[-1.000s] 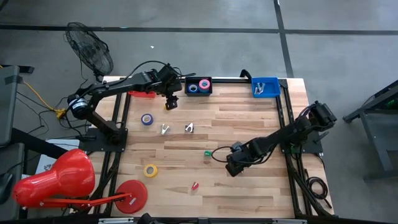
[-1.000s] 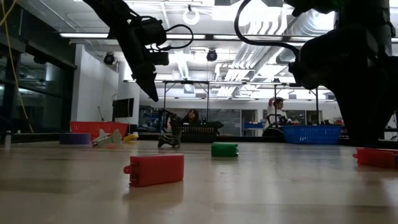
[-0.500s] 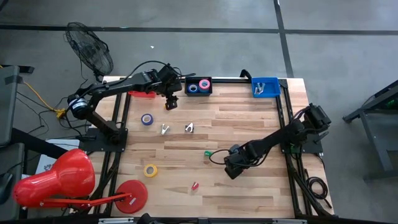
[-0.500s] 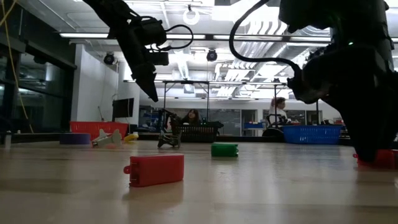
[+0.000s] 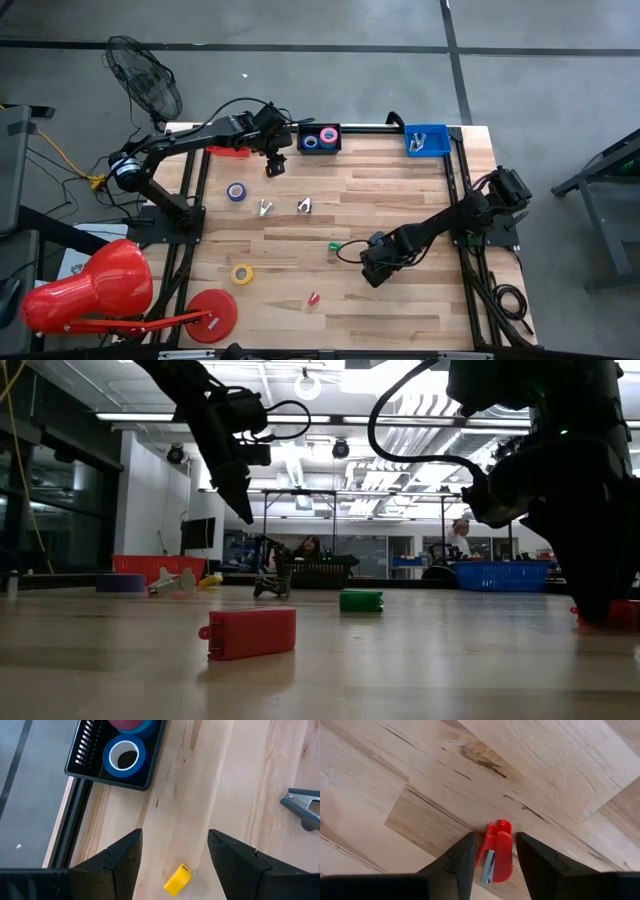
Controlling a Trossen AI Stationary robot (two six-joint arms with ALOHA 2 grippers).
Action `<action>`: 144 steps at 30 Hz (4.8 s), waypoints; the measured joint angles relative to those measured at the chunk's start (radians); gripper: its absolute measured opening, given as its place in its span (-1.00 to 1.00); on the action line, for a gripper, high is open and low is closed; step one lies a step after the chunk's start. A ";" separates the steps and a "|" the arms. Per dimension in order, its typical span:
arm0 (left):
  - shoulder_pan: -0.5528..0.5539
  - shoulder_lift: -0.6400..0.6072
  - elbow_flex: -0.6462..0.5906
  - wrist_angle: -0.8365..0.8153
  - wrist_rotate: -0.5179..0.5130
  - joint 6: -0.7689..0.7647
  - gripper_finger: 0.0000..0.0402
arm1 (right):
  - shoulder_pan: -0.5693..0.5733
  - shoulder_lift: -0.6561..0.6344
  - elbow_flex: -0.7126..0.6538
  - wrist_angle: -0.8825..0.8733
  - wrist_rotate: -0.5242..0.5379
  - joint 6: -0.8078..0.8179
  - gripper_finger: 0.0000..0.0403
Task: Pick and place Stapler, Stapler remover, tape
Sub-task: Put the right red stapler into the red bin
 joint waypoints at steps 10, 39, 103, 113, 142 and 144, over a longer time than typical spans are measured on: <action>0.000 0.000 0.000 0.001 0.034 0.000 0.10 | -0.022 -0.018 -0.002 0.013 0.002 -0.044 -0.54; -0.079 0.000 0.000 0.752 0.868 -0.209 0.10 | -0.404 -0.536 0.000 0.666 0.310 -1.026 -0.66; -0.184 0.003 -0.001 1.134 0.641 -0.434 0.10 | -0.659 -0.375 0.001 1.227 -0.102 -1.353 -0.67; -0.185 0.003 -0.001 1.116 0.626 -0.435 0.10 | -0.655 -0.372 0.001 1.217 -0.085 -1.360 -0.67; -0.183 0.004 -0.001 1.048 0.617 -0.487 -0.60 | -0.655 -0.373 0.002 1.128 -0.091 -1.372 -0.67; -0.183 0.004 -0.001 1.043 0.618 -0.487 -0.60 | -0.656 -0.373 0.002 1.126 -0.092 -1.366 -0.67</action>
